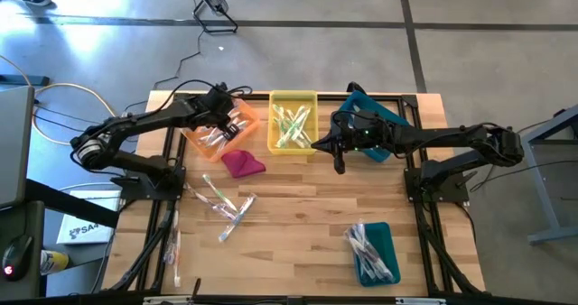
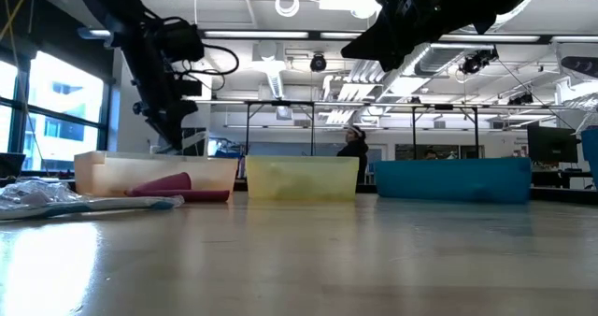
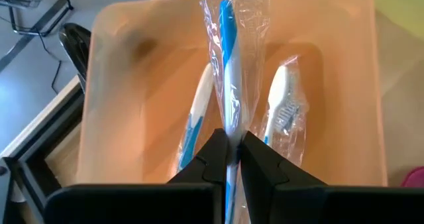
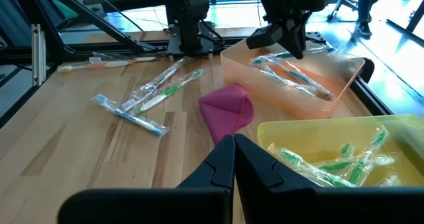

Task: Pick & Place Toothbrushes
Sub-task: Put the blue toothbrush into the orange bin

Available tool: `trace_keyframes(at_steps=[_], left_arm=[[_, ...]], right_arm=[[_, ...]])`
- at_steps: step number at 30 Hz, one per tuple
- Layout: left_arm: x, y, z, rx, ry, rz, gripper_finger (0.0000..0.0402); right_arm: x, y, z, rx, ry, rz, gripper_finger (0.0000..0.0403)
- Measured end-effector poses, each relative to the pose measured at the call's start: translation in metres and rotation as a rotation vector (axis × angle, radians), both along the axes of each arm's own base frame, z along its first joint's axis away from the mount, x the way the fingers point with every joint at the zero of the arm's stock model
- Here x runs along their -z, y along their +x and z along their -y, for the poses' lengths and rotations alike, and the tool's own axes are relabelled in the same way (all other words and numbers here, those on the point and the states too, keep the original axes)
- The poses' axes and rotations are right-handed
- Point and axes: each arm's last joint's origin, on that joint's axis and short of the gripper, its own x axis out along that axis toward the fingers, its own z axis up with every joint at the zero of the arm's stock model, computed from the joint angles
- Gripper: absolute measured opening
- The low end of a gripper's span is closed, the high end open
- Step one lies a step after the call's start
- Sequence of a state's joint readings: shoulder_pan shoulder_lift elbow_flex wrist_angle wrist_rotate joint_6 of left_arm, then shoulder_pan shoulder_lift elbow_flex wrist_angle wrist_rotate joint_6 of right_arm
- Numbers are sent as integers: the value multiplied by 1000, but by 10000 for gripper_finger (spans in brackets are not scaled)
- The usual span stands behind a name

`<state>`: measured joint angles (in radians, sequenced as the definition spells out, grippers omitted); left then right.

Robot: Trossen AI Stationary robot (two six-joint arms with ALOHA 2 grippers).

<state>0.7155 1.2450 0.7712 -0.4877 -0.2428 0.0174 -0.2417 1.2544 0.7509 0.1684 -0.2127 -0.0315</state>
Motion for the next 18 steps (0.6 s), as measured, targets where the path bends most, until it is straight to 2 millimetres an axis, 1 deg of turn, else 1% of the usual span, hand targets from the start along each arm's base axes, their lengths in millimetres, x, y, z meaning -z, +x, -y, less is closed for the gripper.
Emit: trace_keyframes(at_steps=[7, 11, 14, 18], left_arm=[[12, 4, -4, -19, -38, -30, 17], [14, 5, -5, -21, -44, -41, 22], [14, 5, -5, -36, -27, -53, 44], [14, 6, -6, -43, -18, -45, 92]], right_arm=[[0, 0, 0, 0, 0, -1, 3], [1, 0, 0, 0, 2, -7, 3], [1, 0, 0, 0, 2, -7, 3], [1, 0, 0, 0, 1, -7, 3]])
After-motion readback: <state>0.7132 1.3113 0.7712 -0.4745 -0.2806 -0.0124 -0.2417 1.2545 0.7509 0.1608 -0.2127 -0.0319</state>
